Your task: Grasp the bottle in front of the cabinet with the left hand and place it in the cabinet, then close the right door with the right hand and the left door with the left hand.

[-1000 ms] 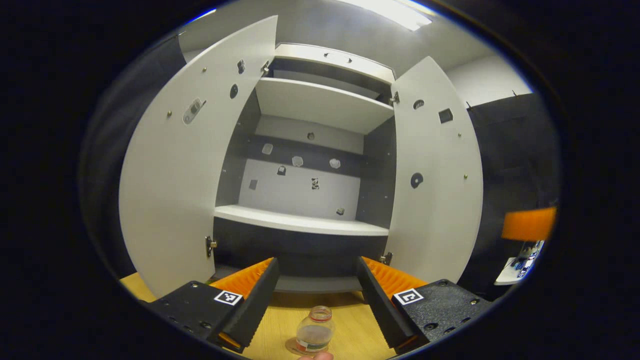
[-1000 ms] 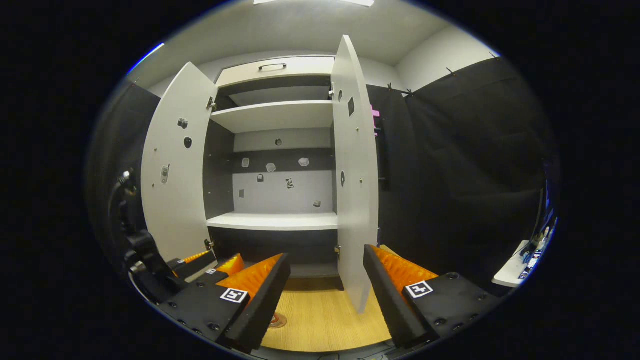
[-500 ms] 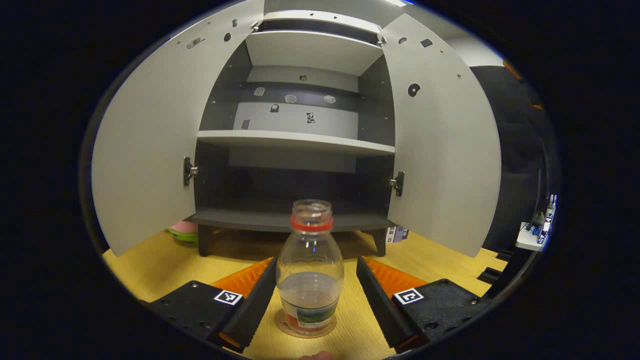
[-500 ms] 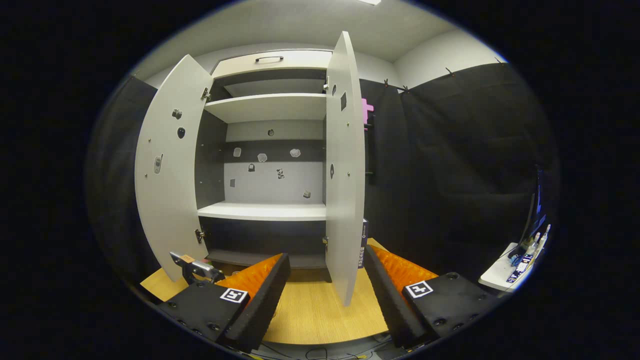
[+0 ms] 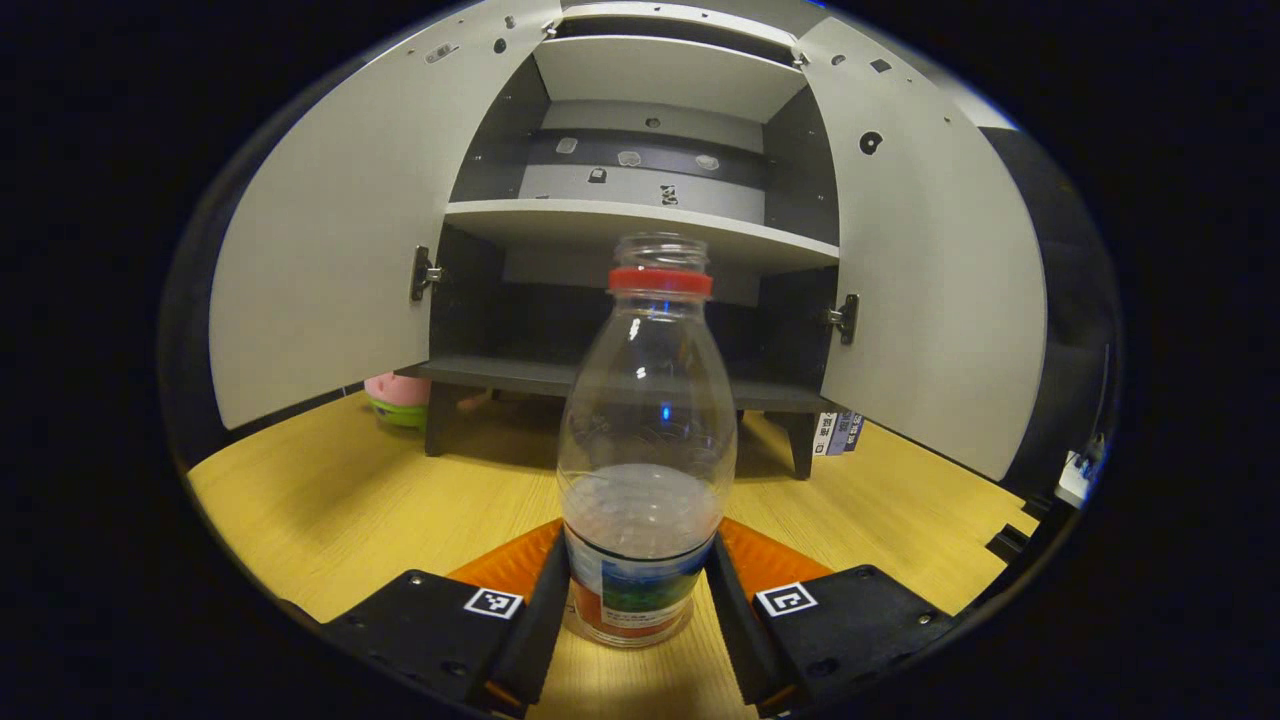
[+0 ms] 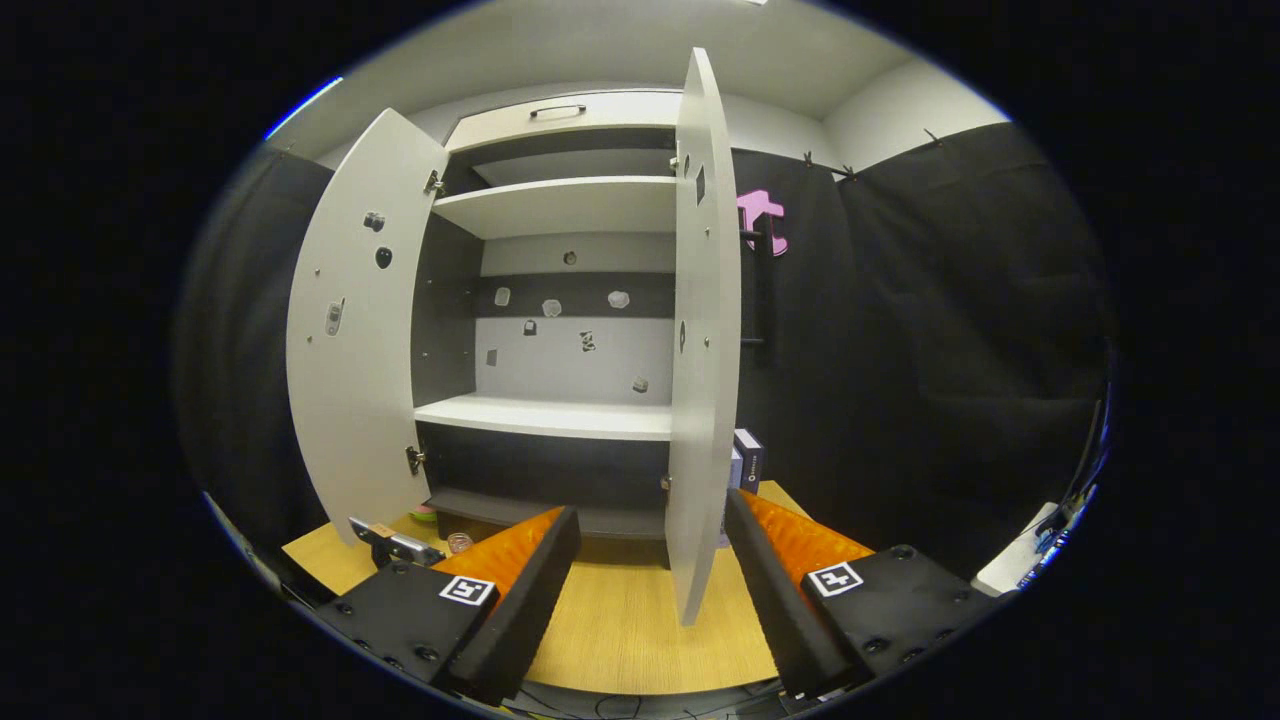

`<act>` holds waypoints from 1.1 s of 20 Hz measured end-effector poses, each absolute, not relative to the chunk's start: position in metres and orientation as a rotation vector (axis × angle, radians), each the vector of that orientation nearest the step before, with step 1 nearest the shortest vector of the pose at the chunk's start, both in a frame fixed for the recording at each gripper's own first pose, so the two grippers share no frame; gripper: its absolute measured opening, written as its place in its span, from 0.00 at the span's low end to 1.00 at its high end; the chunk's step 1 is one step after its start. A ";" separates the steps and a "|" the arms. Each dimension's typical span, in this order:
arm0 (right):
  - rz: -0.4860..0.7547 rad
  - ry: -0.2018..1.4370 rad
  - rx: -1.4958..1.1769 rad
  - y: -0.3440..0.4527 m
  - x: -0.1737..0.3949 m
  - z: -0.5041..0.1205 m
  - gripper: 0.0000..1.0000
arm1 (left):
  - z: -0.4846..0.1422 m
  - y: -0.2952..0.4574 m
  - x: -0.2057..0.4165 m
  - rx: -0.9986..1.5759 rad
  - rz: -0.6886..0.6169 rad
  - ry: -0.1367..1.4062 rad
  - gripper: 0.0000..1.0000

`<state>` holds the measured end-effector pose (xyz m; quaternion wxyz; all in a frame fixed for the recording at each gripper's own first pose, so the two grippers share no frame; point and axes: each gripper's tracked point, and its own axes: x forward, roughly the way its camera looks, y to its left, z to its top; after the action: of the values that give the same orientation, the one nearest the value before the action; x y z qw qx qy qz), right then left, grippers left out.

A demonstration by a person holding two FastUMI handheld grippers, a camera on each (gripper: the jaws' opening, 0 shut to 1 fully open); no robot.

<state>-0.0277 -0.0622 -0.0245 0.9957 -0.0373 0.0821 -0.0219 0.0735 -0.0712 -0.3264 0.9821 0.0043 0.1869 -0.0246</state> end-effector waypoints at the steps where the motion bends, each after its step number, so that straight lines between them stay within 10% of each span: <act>1: -0.019 0.170 -0.073 -0.066 -0.026 -0.025 0.97 | -0.314 -0.073 0.068 -0.006 -0.047 0.385 0.70; 12: 0.108 0.156 0.003 -0.137 -0.028 -0.038 0.98 | -0.033 -0.088 0.099 -0.017 0.050 0.184 0.70; 22: -0.262 0.104 0.023 -0.235 -0.038 -0.033 0.97 | 0.056 -0.117 0.323 0.002 -0.143 0.175 0.70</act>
<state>-0.0377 -0.2352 -0.0334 0.9900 0.0114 0.0517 -0.1305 0.3227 -0.1166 0.0555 0.9936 0.0009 0.0873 -0.0716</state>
